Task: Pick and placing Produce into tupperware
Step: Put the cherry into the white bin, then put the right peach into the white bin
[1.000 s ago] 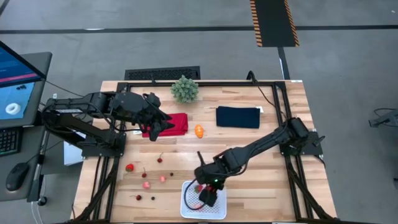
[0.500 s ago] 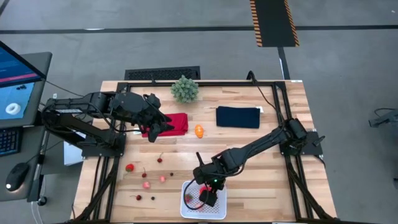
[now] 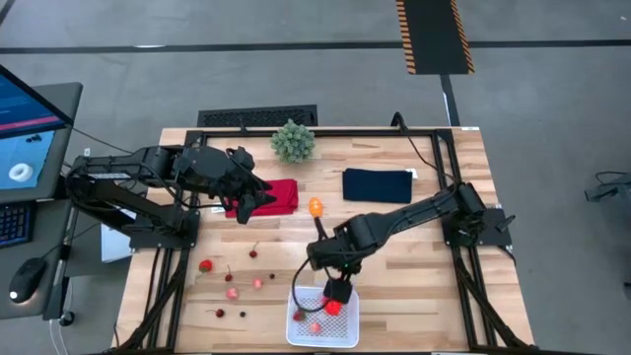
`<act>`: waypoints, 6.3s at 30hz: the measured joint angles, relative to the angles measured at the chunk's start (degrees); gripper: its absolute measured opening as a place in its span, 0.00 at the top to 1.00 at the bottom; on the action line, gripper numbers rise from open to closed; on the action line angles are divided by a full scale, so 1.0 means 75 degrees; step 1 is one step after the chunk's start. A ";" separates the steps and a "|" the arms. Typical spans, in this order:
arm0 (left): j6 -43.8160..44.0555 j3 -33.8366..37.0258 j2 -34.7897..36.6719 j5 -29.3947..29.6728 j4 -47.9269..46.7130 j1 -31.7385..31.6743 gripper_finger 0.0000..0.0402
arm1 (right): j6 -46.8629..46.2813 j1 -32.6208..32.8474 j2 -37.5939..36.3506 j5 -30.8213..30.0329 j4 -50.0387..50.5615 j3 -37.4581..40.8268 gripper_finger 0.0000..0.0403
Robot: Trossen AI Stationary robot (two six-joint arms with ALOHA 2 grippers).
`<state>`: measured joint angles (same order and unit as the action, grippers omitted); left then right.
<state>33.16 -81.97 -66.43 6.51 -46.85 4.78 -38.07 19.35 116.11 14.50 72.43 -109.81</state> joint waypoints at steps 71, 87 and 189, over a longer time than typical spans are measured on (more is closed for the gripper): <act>-0.0138 0.0000 -0.0003 0.0030 0.0028 0.0009 0.53 | 0.5641 -0.1096 -0.1708 -0.1938 -0.2874 0.5697 0.21; 0.0090 0.0000 -0.0003 0.0057 0.0031 0.0009 0.53 | 0.5949 -0.1402 -0.1705 -0.1484 -0.3587 0.6066 0.37; 0.0342 -0.0003 -0.0023 0.0273 0.0050 0.0009 0.53 | 0.1048 -0.0879 -0.1728 -0.1229 -0.1419 0.1543 0.49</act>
<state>35.73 -82.00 -66.60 8.56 -46.47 4.84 -30.21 12.76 103.15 5.28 61.79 -98.24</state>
